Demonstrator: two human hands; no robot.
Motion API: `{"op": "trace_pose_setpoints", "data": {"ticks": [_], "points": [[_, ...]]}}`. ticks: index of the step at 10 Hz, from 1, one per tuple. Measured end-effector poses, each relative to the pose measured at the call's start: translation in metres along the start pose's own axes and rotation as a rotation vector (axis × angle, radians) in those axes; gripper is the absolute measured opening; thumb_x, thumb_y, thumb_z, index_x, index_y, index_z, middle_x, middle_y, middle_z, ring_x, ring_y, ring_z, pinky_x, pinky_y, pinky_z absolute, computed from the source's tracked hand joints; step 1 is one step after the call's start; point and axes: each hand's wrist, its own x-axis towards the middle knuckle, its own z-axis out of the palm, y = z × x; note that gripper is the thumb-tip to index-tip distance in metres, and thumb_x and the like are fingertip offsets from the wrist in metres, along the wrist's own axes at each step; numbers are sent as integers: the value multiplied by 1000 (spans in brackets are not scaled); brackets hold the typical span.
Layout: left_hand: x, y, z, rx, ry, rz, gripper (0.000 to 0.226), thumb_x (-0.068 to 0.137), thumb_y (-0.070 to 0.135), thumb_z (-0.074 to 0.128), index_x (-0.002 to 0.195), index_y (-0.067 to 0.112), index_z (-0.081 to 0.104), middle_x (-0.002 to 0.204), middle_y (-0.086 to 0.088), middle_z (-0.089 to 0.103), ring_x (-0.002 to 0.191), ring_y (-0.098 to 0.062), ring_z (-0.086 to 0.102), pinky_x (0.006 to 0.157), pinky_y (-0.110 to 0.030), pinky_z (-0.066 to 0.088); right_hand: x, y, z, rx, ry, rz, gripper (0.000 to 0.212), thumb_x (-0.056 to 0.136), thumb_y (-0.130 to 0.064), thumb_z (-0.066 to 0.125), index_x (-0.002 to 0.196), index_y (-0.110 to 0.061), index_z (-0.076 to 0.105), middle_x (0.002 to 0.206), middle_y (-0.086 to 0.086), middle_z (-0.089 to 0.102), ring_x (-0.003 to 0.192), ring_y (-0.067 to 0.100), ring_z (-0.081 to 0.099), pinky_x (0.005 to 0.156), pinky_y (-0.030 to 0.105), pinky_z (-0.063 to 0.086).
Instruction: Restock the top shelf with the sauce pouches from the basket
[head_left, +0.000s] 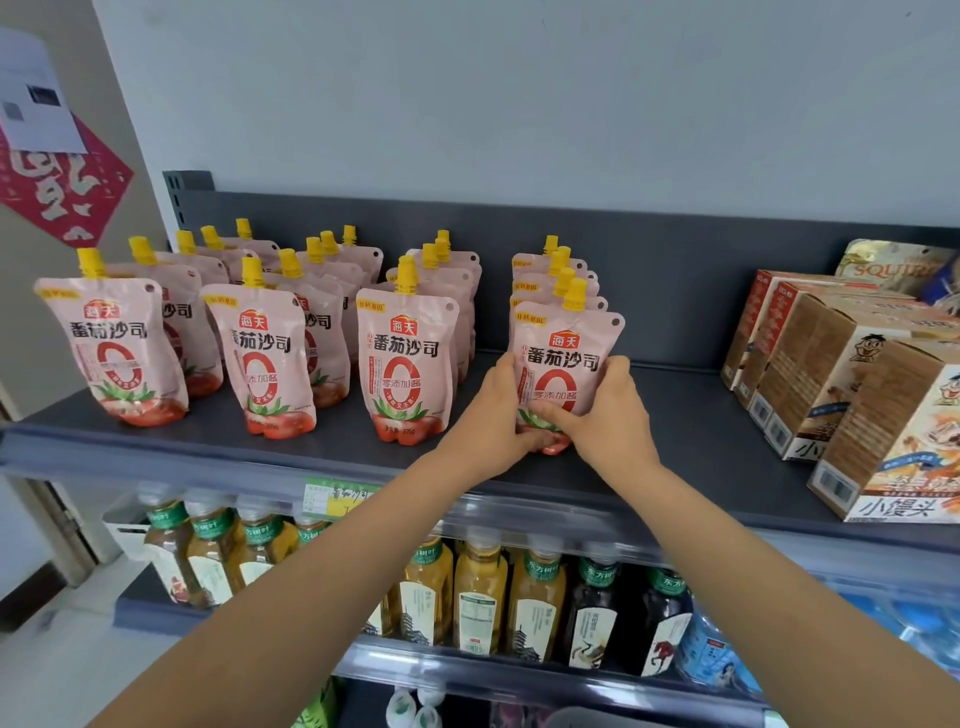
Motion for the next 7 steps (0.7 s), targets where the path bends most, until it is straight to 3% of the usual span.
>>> {"op": "trace_pose_setpoints", "data": {"ticks": [2, 3, 4, 5, 7], "points": [[-7, 0, -4, 4, 1, -26, 98, 66, 34, 84, 143, 22, 25, 138, 0, 44, 128, -12, 43, 107, -31, 39, -1, 1, 1, 45, -39, 8, 66, 70, -30, 84, 113, -15, 37, 121, 6, 55, 108, 21, 58, 74, 28, 51], [-18, 5, -8, 61, -2, -61, 100, 74, 27, 80, 149, 17, 14, 146, -4, 36, 134, -17, 37, 108, -27, 32, -6, 2, -4, 69, -46, 8, 76, 68, -28, 85, 125, -14, 37, 126, 5, 52, 113, 20, 56, 84, 33, 52], [-35, 9, -9, 152, -2, -97, 106, 78, 28, 77, 152, 12, 2, 152, -8, 25, 138, -22, 31, 114, -35, 30, -16, 8, -9, 8, -49, 8, 88, 70, -33, 83, 138, -13, 31, 135, 8, 47, 121, 24, 51, 92, 41, 50], [-53, 17, -10, 223, 35, -91, 100, 83, 32, 72, 152, 9, 2, 153, -9, 22, 141, -21, 23, 116, -34, 25, -33, 12, -17, -68, -45, 7, 96, 74, -36, 80, 146, -12, 21, 144, 12, 37, 131, 29, 40, 102, 42, 42], [-83, 33, -25, 332, 63, -40, 93, 87, 37, 66, 152, 12, 4, 154, -6, 18, 143, -20, 18, 114, -31, 23, -60, 3, -35, -242, 3, -50, 91, 80, -38, 73, 148, -11, 18, 145, 13, 32, 132, 31, 32, 103, 40, 37]]}}
